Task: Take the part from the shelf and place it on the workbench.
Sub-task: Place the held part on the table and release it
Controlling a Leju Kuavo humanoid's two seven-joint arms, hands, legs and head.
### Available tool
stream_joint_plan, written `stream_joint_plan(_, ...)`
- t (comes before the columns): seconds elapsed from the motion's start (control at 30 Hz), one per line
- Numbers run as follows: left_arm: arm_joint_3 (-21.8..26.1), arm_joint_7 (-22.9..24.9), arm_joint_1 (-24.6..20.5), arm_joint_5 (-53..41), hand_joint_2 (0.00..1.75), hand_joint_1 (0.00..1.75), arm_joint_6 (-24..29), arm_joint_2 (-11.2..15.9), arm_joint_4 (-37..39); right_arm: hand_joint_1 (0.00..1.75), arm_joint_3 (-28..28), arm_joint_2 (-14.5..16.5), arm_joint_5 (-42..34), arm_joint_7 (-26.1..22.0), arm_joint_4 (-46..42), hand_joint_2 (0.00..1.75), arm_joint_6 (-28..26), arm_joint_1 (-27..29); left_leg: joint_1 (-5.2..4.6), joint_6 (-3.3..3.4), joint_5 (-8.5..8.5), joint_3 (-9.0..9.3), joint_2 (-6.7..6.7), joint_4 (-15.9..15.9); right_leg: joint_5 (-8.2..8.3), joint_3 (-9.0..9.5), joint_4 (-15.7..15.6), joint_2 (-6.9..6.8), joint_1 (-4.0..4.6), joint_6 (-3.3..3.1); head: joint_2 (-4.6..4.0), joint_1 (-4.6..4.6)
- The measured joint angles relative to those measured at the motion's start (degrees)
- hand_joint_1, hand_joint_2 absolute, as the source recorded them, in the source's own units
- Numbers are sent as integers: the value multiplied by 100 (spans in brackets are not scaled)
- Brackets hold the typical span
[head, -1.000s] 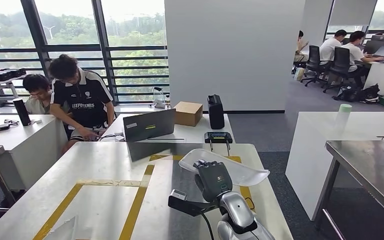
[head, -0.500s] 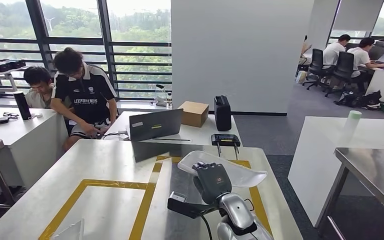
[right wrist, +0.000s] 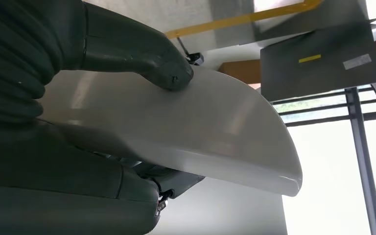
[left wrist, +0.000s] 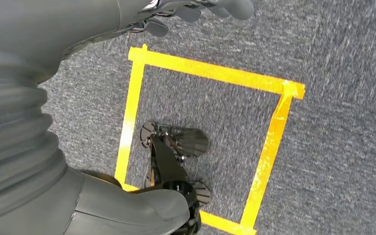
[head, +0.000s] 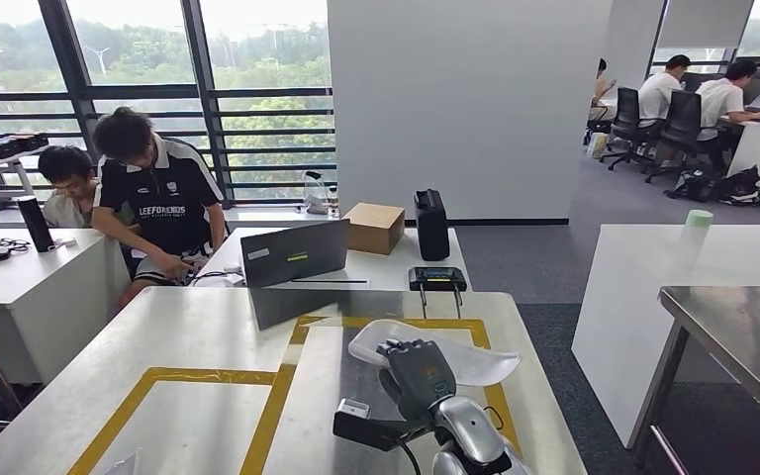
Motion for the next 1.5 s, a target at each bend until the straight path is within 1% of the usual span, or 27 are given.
stream_joint_plan(0.07, 16, 22, 0, 1, 175, 0, 10, 3, -1, 0, 25, 0, -37, -21, 13, 0, 4, 2, 0, -14, 4, 4, 0, -9, -2, 0, 2, 0, 1, -7, 0, 0)
stream_joint_plan(0.17, 32, 72, 1, 1, 175, 0, 64, 5, 0, 0, 57, 0, -80, -22, 22, 0, 4, 2, 1, -43, 7, 6, 0, -12, -5, 3, 4, 0, 2, -13, 0, 1)
stream_joint_plan(0.3, 61, 201, -2, 41, 0, 0, 187, 5, 0, 0, 88, 0, -118, -18, 23, 0, -3, 2, 0, -56, 7, 7, 0, -11, -5, 10, 3, -1, 0, -15, 0, 0)
stream_joint_plan(0.5, 123, 575, -15, 67, 0, 0, 431, 8, -1, 0, 141, 0, -157, 3, 23, 0, -19, 4, -4, -54, 5, 11, -1, -7, -4, 22, -6, -3, -7, -13, 0, 0)
stream_joint_plan(0.63, 192, 768, -29, 134, 175, 0, 533, 8, 0, 0, 202, 0, -160, 25, 22, 0, -29, 18, -7, -52, 3, 12, -2, -4, -3, 26, -11, -3, -8, -12, 0, 0)
stream_joint_plan(0.67, 206, 815, -34, 145, 175, 0, 574, 8, 0, 0, 209, 0, -161, 31, 21, 0, -35, 24, -8, -50, 2, 11, -2, -3, -3, 28, -12, -4, -9, -12, 0, 0)
stream_joint_plan(0.73, 243, 904, -40, 161, 175, 0, 664, 10, -1, 0, 215, 4, -166, 56, 6, 0, -59, 38, -22, 2, 0, 12, -4, 11, 23, 42, -41, -8, -30, 23, 0, 0)
stream_joint_plan(0.8, 265, 944, -40, 160, 175, 0, 733, -3, 1, 0, 217, 5, -174, 84, -42, 0, -93, 59, -13, 73, 70, 72, 8, -93, 51, 78, -98, -7, -35, 73, 0, 0)
stream_joint_plan(0.83, 269, 950, -42, 150, 175, 0, 764, -12, 2, 0, 217, 0, -181, 95, -73, 0, -109, 66, 7, 95, 129, 121, 21, -194, 4, 70, -67, -6, -27, 92, 0, 2)
stream_joint_plan(0.87, 270, 952, -46, 134, 175, 0, 790, -21, 3, 0, 218, -7, -189, 104, -104, 0, -119, 70, 32, 108, 188, 163, 36, -289, -103, 15, 67, -7, -20, 114, 0, 4)
stream_joint_plan(0.9, 270, 956, -50, 118, 175, 0, 813, -25, 4, 0, 219, -16, -196, 113, -130, 0, -125, 81, 55, 112, 226, 185, 52, -345, -272, -98, 330, -11, -28, 139, 0, 6)
stream_joint_plan(0.97, 270, 968, -54, 91, 175, 0, 848, -26, 4, 0, 225, -49, -204, 132, -171, 0, -125, 135, 77, 113, 246, 169, 63, -357, -613, -401, 1032, -13, -72, 206, 0, 8)
stream_joint_plan(1.0, 270, 975, -53, 78, 175, 0, 862, -27, 4, 0, 229, -72, -204, 144, -189, 0, -124, 179, 93, 103, 246, 150, 64, -339, -676, -493, 1266, -14, -105, 244, 0, 8)
stream_joint_plan(1.03, 270, 982, -51, 64, 175, 0, 875, -28, 4, 0, 233, -97, -204, 162, -208, 0, -125, 218, 116, 82, 244, 124, 64, -314, -636, -491, 1301, -16, -143, 284, 0, 8)
stream_joint_plan(1.07, 270, 986, -50, 50, 175, 0, 885, -30, 4, 0, 235, -116, -203, 178, -228, 0, -126, 243, 148, 48, 238, 92, 64, -274, -508, -376, 1112, -22, -184, 328, 0, 8)
stream_joint_plan(1.1, 270, 987, -49, 35, 175, 0, 892, -32, 4, 0, 237, -130, -203, 191, -251, 0, -129, 256, 184, 0, 223, 52, 64, -216, -347, -170, 759, -36, -232, 385, 0, 9)
stream_joint_plan(1.13, 270, 988, -52, 23, 175, 0, 899, -28, 1, 0, 239, -139, -203, 199, -278, 0, -131, 262, 210, -63, 204, 7, 64, -153, -257, 22, 434, -39, -258, 437, 0, 10)
stream_joint_plan(1.17, 270, 986, -54, 14, 175, 0, 905, -25, -2, 0, 247, -141, -203, 200, -303, 0, -133, 268, 228, -132, 179, -44, 61, -88, -172, 149, 221, -27, -265, 452, 0, 14)
stream_joint_plan(1.2, 270, 985, -58, 7, 175, 0, 911, -23, -4, 0, 260, -146, -203, 201, -326, 0, -136, 275, 230, -196, 155, -73, 55, -23, -177, 208, 116, -11, -264, 422, 0, 16)
stream_joint_plan(1.23, 270, 982, -61, 2, 175, 0, 917, -22, -5, 0, 275, -151, -203, 208, -346, 0, -138, 283, 226, -253, 145, -93, 47, 17, -212, 185, 153, 16, -245, 355, 0, 16)
stream_joint_plan(1.27, 270, 980, -61, 1, 175, 0, 921, -27, -4, 0, 290, -156, -202, 213, -367, 0, -140, 287, 230, -297, 145, -109, 39, 39, -203, 152, 188, 32, -236, 267, 0, 17)
stream_joint_plan(1.3, 270, 980, -61, -1, 175, 0, 923, -35, -1, 0, 299, -161, -202, 219, -387, 0, -144, 286, 238, -333, 144, -118, 35, 60, -224, 133, 186, 31, -238, 186, 0, 13)
stream_joint_plan(1.33, 270, 979, -59, -2, 175, 0, 924, -40, 2, 0, 307, -161, -202, 224, -410, 0, -146, 285, 249, -352, 101, -152, 37, 100, -200, 103, 197, 28, -232, 123, 0, 11)
stream_joint_plan(1.37, 270, 979, -56, -2, 175, 0, 924, -43, 5, 0, 311, -161, -202, 223, -430, 0, -148, 284, 251, -354, -24, -212, 41, 230, -167, 75, 184, 22, -223, 66, 0, 10)
stream_joint_plan(1.4, 270, 979, -57, -2, 175, 0, 925, -47, 8, 0, 315, -160, -202, 223, -444, 0, -149, 283, 241, -338, -227, -303, 43, 475, -128, 44, 168, 17, -210, 17, 0, 7)
stream_joint_plan(1.47, 270, 979, -61, -2, 175, 0, 926, -47, 9, 0, 324, -160, -201, 223, -456, 0, -149, 289, 189, -281, -706, -526, 42, 1172, -52, -38, 160, 11, -158, -47, 0, 4)
stream_joint_plan(1.5, 270, 979, -62, -2, 175, 0, 926, -48, 9, 0, 328, -161, -201, 223, -456, 0, -149, 294, 159, -250, -854, -596, 41, 1457, -14, -87, 160, 9, -125, -67, 0, 4)
